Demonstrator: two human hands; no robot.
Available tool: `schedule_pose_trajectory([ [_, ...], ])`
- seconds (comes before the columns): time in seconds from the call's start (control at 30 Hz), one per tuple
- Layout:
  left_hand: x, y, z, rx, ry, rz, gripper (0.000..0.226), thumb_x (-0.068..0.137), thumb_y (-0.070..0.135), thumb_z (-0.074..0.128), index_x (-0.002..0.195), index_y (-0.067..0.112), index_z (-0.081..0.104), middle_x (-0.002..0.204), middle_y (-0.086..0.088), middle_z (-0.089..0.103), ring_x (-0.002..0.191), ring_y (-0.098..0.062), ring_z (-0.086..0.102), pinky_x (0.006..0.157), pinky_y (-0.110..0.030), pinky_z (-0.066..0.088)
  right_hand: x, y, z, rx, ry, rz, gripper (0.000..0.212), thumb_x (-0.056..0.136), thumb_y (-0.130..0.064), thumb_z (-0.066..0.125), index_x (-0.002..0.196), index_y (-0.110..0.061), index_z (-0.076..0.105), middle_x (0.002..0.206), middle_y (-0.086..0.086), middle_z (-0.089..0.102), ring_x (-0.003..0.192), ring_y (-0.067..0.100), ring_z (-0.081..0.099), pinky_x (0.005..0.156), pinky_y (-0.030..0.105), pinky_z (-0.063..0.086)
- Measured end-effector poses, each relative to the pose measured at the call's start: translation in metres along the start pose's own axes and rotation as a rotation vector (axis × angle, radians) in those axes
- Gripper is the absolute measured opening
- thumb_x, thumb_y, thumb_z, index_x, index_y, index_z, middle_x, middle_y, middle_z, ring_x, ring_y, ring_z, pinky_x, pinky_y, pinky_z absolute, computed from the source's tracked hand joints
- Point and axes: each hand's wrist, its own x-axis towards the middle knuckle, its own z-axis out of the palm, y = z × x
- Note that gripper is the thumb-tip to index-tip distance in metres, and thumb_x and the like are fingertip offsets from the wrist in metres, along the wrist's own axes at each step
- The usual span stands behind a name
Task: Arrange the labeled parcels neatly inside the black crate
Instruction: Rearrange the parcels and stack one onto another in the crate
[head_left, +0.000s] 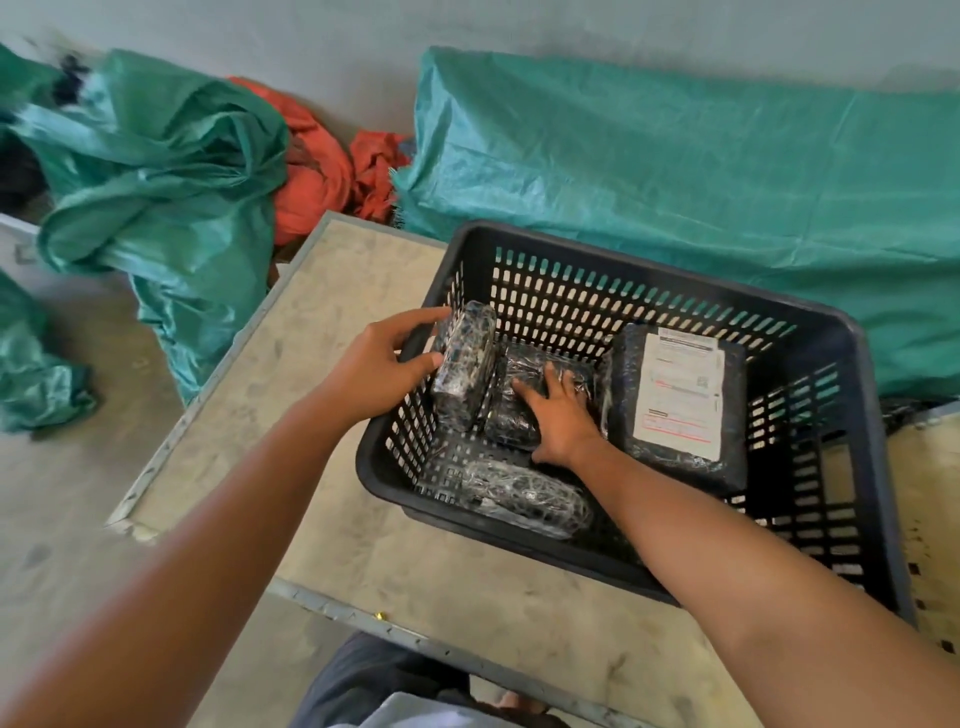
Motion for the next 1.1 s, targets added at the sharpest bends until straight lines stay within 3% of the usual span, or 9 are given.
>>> schedule_pose_trajectory([
  [0.1,-0.001,0.0,0.0,-0.042,-0.003,-0.004,0.052,0.093,0.016,0.072,0.129,0.052,0.062,0.123,0.011,0.069,0.114,-0.01,0.065,0.105,-0.039,0.05,-0.001,-0.003,-0.024,0.107,0.013,-0.041,0.106,0.072,-0.029,0.09,0.159,-0.031,0.029,0.165,0.014,0.028,0.146,0.041,0.035,0.117,0.05,0.035],
  [0.17,-0.001,0.0,0.0,-0.054,0.0,-0.008,0.052,0.093,0.016,0.072,0.128,0.052,0.062,0.121,0.012,0.07,0.111,-0.009,0.066,0.105,-0.041,0.051,-0.003,-0.002,-0.04,0.189,0.054,-0.083,0.096,0.071,-0.027,0.09,0.154,-0.025,0.043,0.138,0.012,0.062,0.106,0.024,0.067,0.09,0.035,0.054],
  [0.23,-0.001,-0.001,0.0,-0.072,0.0,-0.01,0.051,0.092,0.016,0.072,0.127,0.052,0.063,0.12,0.012,0.071,0.111,-0.009,0.066,0.105,-0.042,0.051,-0.008,0.0,-0.055,0.26,0.087,-0.122,0.086,0.072,-0.025,0.088,0.15,-0.025,0.05,0.123,0.005,0.07,0.087,0.016,0.068,0.079,0.031,0.056],
  [0.4,-0.002,0.004,0.0,-0.078,-0.014,0.002,0.052,0.091,0.016,0.075,0.123,0.056,0.063,0.122,0.009,0.07,0.112,-0.014,0.066,0.105,-0.043,0.051,-0.022,0.011,-0.087,0.566,0.15,-0.144,0.07,0.077,-0.019,0.083,0.142,-0.034,0.06,0.12,-0.017,0.067,0.102,0.002,0.065,0.088,0.028,0.052],
  [0.47,-0.002,0.007,-0.002,-0.055,-0.038,0.002,0.052,0.09,0.018,0.077,0.127,0.051,0.062,0.131,0.004,0.067,0.121,-0.02,0.062,0.109,-0.041,0.047,-0.03,0.02,-0.096,0.68,0.143,-0.165,0.062,0.082,-0.015,0.082,0.138,-0.035,0.063,0.084,-0.039,0.062,0.073,-0.02,0.056,0.072,0.015,0.049],
  [0.57,-0.003,0.017,-0.005,0.096,0.012,0.046,0.054,0.085,0.026,0.081,0.134,0.042,0.062,0.155,-0.007,0.047,0.145,-0.025,0.04,0.117,-0.044,0.034,-0.052,0.031,-0.11,0.794,0.143,-0.211,0.053,0.087,-0.014,0.078,0.132,-0.039,0.067,0.044,-0.024,0.043,0.038,-0.002,0.036,0.049,0.008,0.029],
  [0.77,-0.007,0.061,0.009,-0.017,-0.04,0.316,0.05,0.082,0.026,0.084,0.122,0.052,0.068,0.164,0.001,0.031,0.151,-0.008,0.025,0.121,-0.044,0.025,-0.097,0.037,-0.157,0.895,0.117,-0.314,0.049,0.078,-0.029,0.079,0.121,-0.051,0.071,0.067,0.02,0.067,0.058,0.019,0.042,0.063,0.032,0.036],
  [0.9,-0.003,0.078,0.026,-0.229,-0.263,0.295,0.039,0.08,0.014,0.084,0.108,0.041,0.077,0.163,0.001,0.034,0.15,0.002,0.019,0.118,-0.039,0.029,-0.12,0.047,-0.188,0.988,0.137,-0.374,0.048,0.076,-0.023,0.076,0.12,-0.044,0.074,0.087,0.001,0.08,0.068,0.021,0.06,0.074,0.029,0.048],
  [1.1,0.01,0.081,0.051,-0.266,-0.387,0.303,0.04,0.087,0.001,0.076,0.108,0.034,0.08,0.122,0.008,0.074,0.118,-0.014,0.066,0.093,-0.029,0.057,-0.128,0.066,-0.206,1.197,0.133,-0.376,0.042,0.082,-0.011,0.071,0.118,-0.033,0.077,0.121,0.003,0.076,0.108,0.018,0.073,0.085,0.027,0.058],
])
